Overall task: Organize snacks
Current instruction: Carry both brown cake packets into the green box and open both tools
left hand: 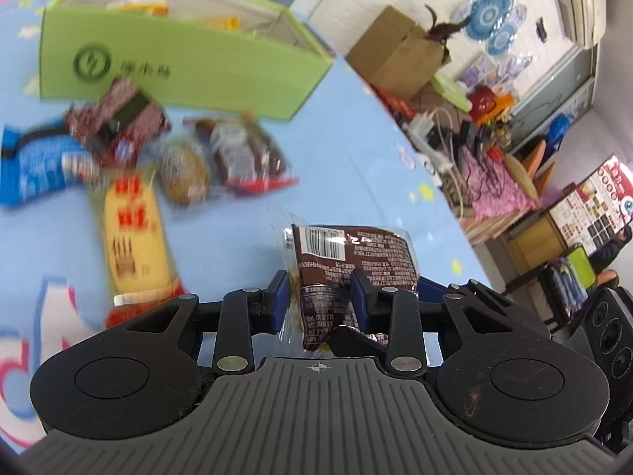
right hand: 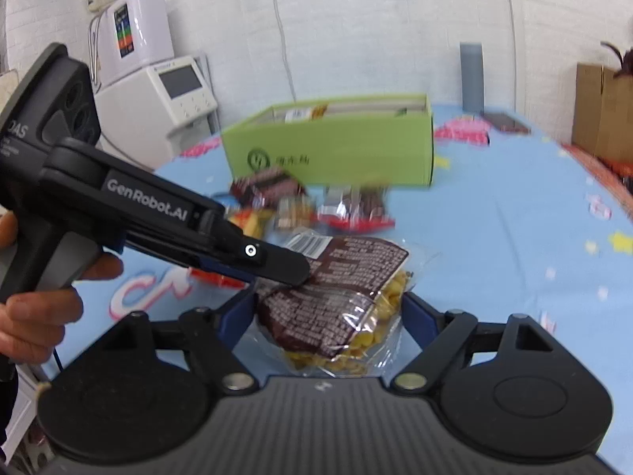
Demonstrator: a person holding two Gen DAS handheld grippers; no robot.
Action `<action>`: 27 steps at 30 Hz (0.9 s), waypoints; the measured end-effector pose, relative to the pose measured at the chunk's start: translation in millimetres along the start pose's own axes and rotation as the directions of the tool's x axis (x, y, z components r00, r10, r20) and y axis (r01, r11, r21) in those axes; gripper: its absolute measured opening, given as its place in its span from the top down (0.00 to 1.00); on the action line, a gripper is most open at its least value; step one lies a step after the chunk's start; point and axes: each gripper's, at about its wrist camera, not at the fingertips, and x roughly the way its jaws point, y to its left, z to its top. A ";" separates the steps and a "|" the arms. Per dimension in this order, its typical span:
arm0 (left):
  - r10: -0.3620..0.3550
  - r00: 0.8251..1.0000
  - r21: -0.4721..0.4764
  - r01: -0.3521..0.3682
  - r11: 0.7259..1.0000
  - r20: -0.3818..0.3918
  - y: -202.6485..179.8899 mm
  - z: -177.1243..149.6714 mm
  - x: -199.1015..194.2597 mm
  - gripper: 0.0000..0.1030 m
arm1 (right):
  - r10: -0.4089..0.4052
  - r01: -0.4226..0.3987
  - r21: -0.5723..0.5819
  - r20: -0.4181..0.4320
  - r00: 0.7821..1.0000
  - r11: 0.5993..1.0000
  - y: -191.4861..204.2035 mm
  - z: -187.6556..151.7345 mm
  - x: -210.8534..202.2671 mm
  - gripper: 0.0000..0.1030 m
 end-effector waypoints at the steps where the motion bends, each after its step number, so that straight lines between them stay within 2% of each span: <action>1: 0.003 1.000 0.010 -0.004 1.000 0.022 -2.6 9.8 -2.9 0.86 | -0.003 0.004 -0.013 0.016 1.000 1.000 -0.4 10.4 1.6 0.18; 5: 0.039 0.996 0.030 -0.042 0.999 0.082 -3.2 49.6 -10.9 0.86 | 0.016 -0.012 -0.055 0.059 0.998 0.998 -4.0 50.2 17.9 0.18; 9: 0.097 0.988 0.047 -0.103 0.994 0.121 5.5 88.2 -13.1 0.85 | 0.067 -0.064 -0.057 0.061 0.996 0.996 -11.0 88.9 48.9 0.19; 15: 0.186 0.964 0.050 -0.199 0.979 0.191 25.6 162.0 -8.6 0.84 | 0.098 -0.094 -0.096 0.041 0.994 0.991 -9.5 164.3 109.9 0.20; 21: 0.253 0.954 0.039 -0.262 0.964 0.163 52.4 221.3 28.6 0.83 | 0.081 -0.084 -0.106 -0.033 0.996 0.991 -25.6 215.9 178.4 0.20; 24: 0.285 0.950 0.034 -0.291 0.956 0.124 69.3 239.6 56.8 0.81 | 0.050 -0.060 -0.117 -0.086 0.995 0.991 -34.4 223.0 211.7 0.20; 27: 0.318 0.944 0.038 -0.322 0.946 0.083 84.4 244.4 83.2 0.80 | 0.044 -0.058 -0.095 -0.149 0.988 0.994 -46.1 220.7 244.3 0.20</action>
